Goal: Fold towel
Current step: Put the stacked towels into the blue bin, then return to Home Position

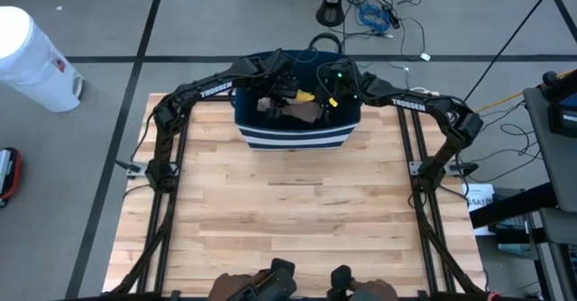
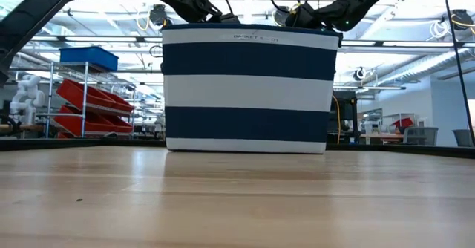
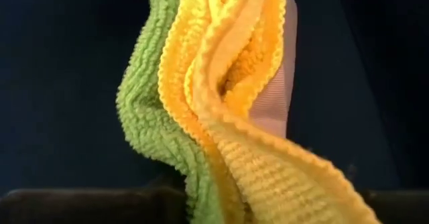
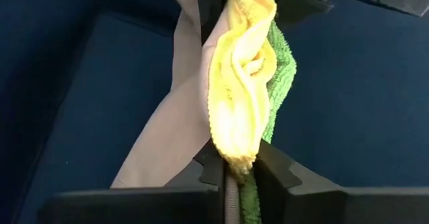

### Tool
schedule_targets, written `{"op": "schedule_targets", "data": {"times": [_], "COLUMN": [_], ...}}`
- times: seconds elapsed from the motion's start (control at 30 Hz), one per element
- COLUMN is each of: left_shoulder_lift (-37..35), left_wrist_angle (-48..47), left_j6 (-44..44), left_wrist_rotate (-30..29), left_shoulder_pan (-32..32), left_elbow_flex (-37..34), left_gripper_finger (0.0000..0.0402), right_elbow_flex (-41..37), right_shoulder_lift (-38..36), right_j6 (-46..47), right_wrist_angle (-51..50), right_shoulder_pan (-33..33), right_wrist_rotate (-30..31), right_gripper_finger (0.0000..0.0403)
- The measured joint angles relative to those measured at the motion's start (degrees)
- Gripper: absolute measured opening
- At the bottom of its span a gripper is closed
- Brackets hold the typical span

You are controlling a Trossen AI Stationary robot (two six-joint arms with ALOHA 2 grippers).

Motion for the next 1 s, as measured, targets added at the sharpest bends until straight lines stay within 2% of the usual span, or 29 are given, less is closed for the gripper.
{"op": "schedule_targets", "data": {"times": [0.1, 0.33, 0.43, 0.63, 1.0], "left_shoulder_lift": [0.0, 0.0, 0.0, -1.8, -10.3], "left_wrist_angle": [-0.1, 0.0, 0.0, 0.4, 2.6], "left_j6": [0.0, -0.5, -0.5, -0.5, -0.3], "left_wrist_rotate": [0.1, -1.8, -2.0, -2.1, -2.0], "left_shoulder_pan": [-0.1, -0.3, -0.3, -0.4, -0.5], "left_elbow_flex": [0.0, 0.0, 0.0, 0.0, 0.0], "left_gripper_finger": [0.0121, 0.0188, 0.0208, 0.0223, 0.0223], "right_elbow_flex": [0.0, 0.0, 0.0, 3.0, 4.8], "right_shoulder_lift": [0.0, -0.2, -0.7, -3.0, -11.7], "right_j6": [0.1, 2.3, 3.0, 4.5, 4.8], "right_wrist_angle": [0.1, 0.6, 1.2, 0.3, 0.0], "right_shoulder_pan": [0.0, 0.0, 0.2, 0.3, 1.0], "right_wrist_rotate": [0.0, 1.1, 1.0, -0.6, -0.8], "right_gripper_finger": [0.0064, 0.0173, 0.0202, 0.0214, 0.0215]}}
